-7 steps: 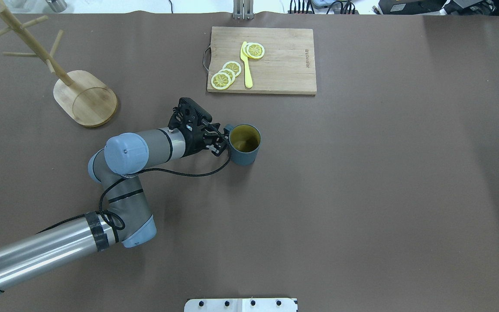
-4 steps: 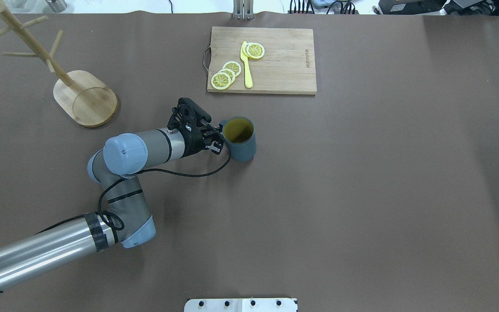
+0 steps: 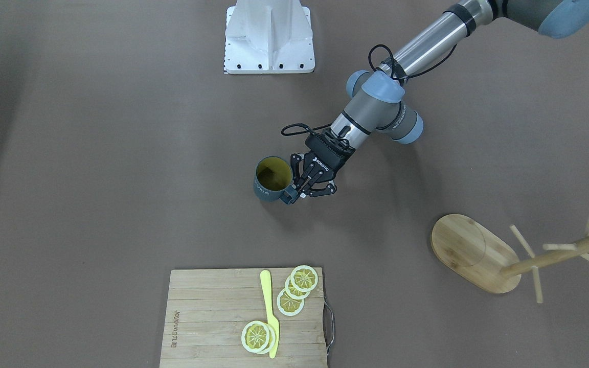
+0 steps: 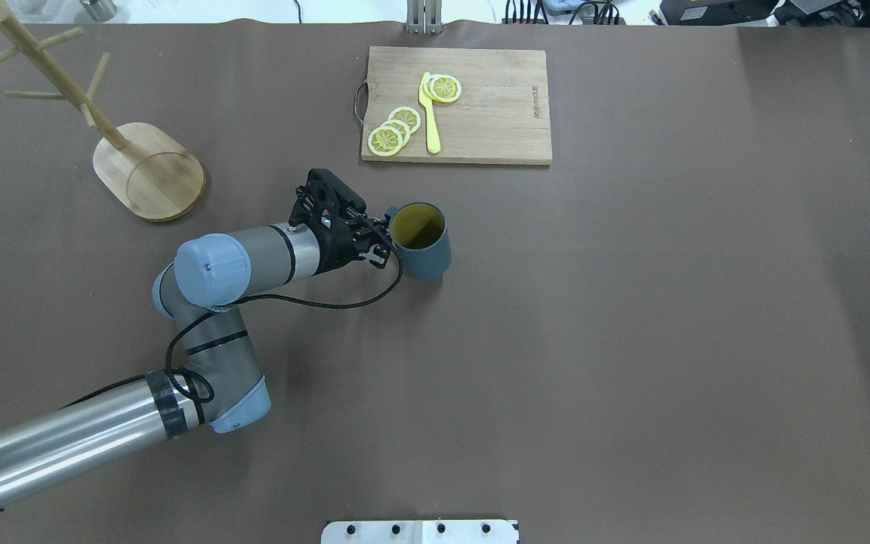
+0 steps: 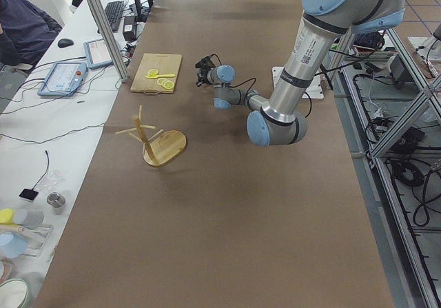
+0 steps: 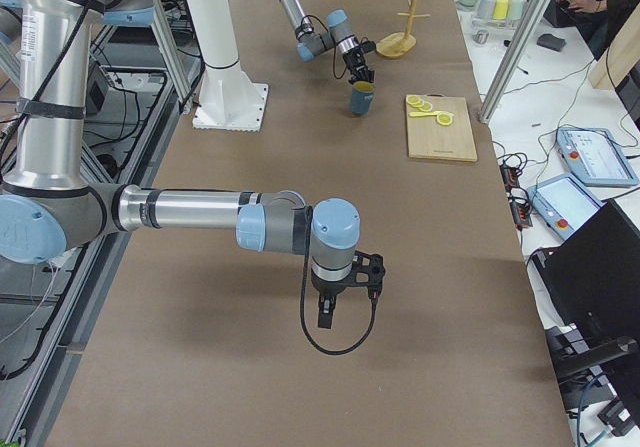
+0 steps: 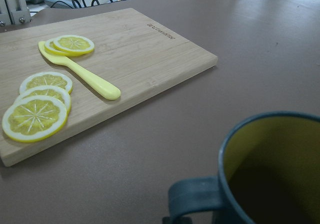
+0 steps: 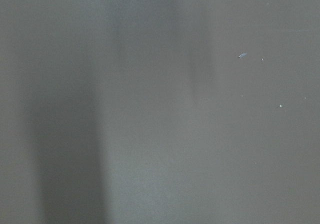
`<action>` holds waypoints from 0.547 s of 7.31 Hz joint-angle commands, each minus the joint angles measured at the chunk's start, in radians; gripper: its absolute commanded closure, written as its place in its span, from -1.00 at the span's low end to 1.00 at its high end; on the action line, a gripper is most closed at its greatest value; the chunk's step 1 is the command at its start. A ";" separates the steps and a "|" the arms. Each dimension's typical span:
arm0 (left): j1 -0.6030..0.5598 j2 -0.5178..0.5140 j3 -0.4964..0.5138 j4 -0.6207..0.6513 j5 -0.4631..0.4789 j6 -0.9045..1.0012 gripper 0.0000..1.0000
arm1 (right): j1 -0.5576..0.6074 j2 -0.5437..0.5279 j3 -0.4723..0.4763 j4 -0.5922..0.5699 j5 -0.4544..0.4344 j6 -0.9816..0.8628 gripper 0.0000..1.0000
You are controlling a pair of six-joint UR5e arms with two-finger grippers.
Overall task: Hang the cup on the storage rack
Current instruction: 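Close the left gripper on the teal mug's handle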
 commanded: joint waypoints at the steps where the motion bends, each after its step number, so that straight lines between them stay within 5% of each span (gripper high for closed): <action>1: -0.006 -0.003 -0.021 0.000 0.002 -0.107 1.00 | 0.000 0.000 -0.001 0.000 -0.001 -0.001 -1.00; 4: -0.007 -0.006 -0.078 0.002 -0.001 -0.309 1.00 | 0.000 -0.006 -0.002 0.000 -0.004 -0.004 -1.00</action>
